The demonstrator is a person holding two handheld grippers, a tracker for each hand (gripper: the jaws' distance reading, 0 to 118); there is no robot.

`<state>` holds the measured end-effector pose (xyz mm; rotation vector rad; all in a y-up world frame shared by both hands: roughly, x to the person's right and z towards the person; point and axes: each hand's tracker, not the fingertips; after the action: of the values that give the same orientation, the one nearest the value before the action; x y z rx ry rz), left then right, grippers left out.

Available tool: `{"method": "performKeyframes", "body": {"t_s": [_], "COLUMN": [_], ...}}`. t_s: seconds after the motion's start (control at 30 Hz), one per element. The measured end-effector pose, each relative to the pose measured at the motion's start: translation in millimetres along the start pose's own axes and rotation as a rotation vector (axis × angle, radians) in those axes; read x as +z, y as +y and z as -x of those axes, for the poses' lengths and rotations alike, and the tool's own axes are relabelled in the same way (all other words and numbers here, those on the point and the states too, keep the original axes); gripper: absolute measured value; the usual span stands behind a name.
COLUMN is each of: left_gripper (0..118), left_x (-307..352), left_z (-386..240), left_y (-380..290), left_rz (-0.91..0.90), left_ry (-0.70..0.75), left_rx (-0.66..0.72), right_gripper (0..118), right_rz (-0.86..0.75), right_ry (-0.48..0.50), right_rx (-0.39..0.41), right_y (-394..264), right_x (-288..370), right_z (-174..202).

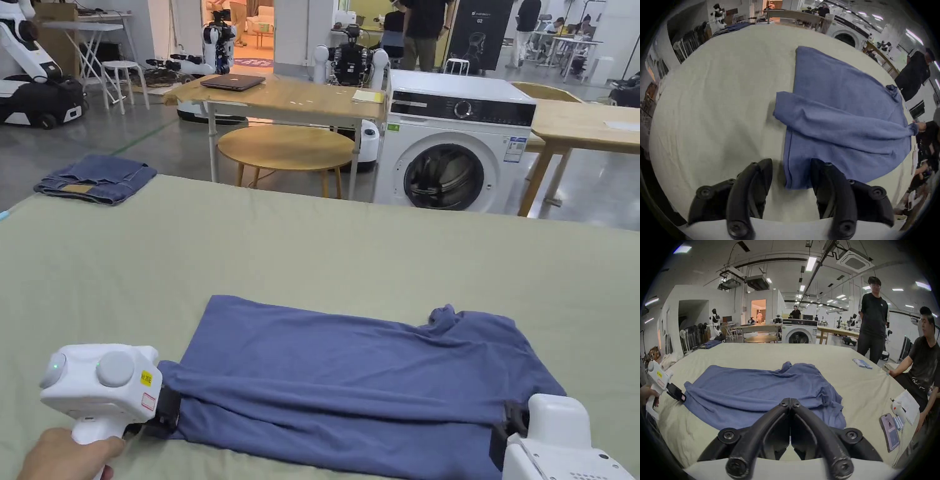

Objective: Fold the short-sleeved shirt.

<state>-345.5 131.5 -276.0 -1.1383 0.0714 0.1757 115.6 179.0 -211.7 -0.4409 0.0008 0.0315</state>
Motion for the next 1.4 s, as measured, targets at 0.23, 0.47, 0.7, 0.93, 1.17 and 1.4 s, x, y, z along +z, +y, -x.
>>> {"method": "performKeyframes", "body": {"t_s": [0.23,0.47,0.7,0.93,1.17,1.4], "left_gripper": [1,0,0,0,0,0], "left_x": [10.8,35.1,46.5,44.6,62.0,111.9], "left_z": [-15.7,12.9,9.7,3.9,6.7,4.2], "left_y": [-15.2,-27.3,-31.8,-36.7,-37.4,-47.7], "left_rz": [-0.062,-0.151,-0.161,-0.155,-0.186,-0.264], "left_ry": [0.023,-0.029,-0.037,-0.021,-0.043,-0.066], "left_rx": [-0.125,-0.083,-0.095,-0.112,-0.111,-0.123], "right_gripper": [0,4,59,10,4,4], "right_rz": [0.052,0.272,0.563,0.555,0.453,0.381], "right_ry": [-0.025,-0.027,0.046,0.113,0.068,0.059], "right_rx": [0.006,-0.008,-0.006,-0.021,-0.048,-0.005], "right_y": [-0.1,7.5,-5.9,-21.4,-5.5,33.7], "right_x": [-5.2,-50.0,-116.0,-120.2,-83.5,-24.9], "right_z": [-29.2,-92.9,-122.6,-110.1,-110.5,-107.6]}}
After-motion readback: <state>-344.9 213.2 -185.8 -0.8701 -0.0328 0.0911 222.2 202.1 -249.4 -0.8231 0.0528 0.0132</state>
